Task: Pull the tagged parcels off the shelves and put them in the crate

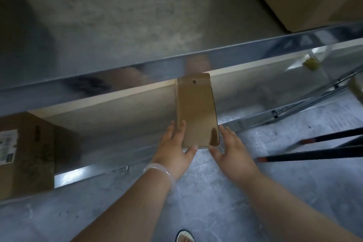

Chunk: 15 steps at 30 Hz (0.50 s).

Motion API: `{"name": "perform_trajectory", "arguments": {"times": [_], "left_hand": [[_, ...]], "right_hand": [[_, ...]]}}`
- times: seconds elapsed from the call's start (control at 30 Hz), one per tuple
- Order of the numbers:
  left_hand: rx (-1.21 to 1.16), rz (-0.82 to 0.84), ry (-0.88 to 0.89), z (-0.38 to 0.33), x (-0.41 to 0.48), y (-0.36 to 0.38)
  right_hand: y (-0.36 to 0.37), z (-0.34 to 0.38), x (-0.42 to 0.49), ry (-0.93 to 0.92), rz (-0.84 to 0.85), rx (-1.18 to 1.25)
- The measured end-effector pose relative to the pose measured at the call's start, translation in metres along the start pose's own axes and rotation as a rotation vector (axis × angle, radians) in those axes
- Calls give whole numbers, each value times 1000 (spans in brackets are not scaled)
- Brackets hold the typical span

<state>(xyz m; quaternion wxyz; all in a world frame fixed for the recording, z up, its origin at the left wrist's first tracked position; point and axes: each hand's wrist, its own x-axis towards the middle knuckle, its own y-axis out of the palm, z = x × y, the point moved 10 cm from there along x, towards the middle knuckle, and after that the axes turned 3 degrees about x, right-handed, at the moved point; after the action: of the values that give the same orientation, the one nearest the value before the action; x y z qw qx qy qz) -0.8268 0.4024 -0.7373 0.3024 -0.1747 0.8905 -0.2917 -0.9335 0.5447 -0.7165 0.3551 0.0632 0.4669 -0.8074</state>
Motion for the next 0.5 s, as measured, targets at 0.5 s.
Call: {"name": "perform_trajectory", "arguments": {"times": [0.5], "left_hand": [[-362, -98, -266, 13, 9, -5]], "right_hand": [[21, 20, 8, -164, -4, 418]]}}
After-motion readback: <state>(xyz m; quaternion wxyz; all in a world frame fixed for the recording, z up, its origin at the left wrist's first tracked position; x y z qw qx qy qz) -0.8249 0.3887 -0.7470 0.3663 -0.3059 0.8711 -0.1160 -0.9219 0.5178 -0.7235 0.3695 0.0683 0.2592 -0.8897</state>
